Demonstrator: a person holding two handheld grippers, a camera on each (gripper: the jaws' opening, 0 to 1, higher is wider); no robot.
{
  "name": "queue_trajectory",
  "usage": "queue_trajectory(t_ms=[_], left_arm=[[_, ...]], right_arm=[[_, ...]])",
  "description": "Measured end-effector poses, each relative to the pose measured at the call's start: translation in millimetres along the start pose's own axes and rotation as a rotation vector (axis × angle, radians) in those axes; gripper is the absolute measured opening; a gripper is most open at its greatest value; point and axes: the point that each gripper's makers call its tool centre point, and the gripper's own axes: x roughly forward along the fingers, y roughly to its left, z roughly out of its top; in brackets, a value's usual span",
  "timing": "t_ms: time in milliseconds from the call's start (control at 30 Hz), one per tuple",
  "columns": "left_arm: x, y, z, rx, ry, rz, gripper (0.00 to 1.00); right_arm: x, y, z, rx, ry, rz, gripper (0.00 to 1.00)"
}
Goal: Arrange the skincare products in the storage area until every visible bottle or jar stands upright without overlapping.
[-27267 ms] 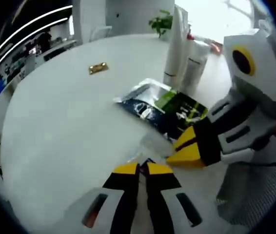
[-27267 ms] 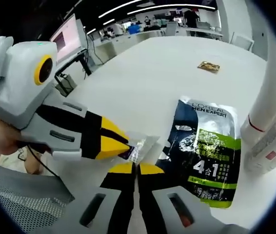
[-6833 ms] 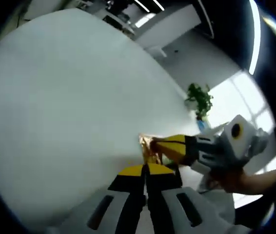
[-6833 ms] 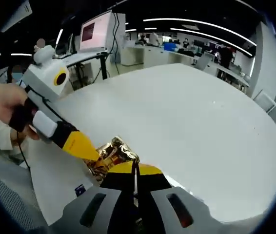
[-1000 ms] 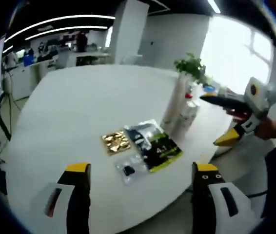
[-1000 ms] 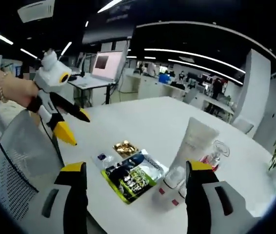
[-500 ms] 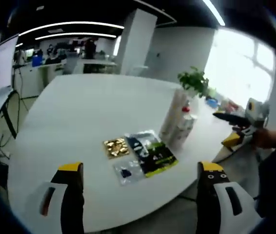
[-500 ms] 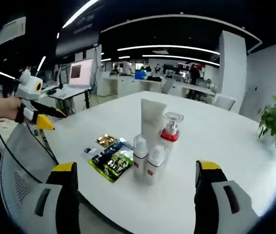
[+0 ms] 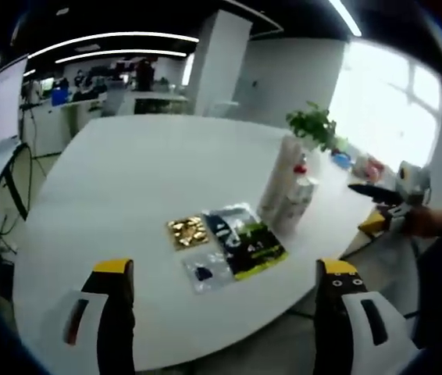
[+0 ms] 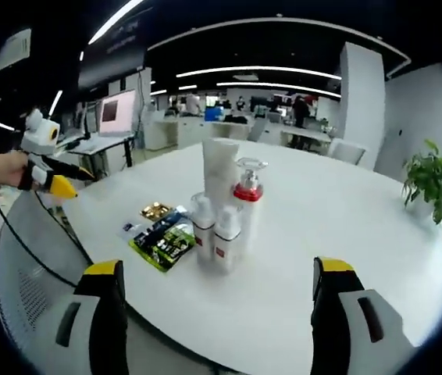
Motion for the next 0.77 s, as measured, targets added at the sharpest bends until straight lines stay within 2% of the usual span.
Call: queue_trajectory(t_ms=[167,767], left_arm=[[0.6,0.7,-1.8,0.007,0.01,-0.002,0.88],[1.0,-0.9,-5.3,0.016,0.027,-0.016,0.87]], right_arm=[[2.4,5.3,6.5,-0.021,-0.012,0.0,0.99],[3.8,3.5,2.1,-0.009,0.005,-0.003,0.99]])
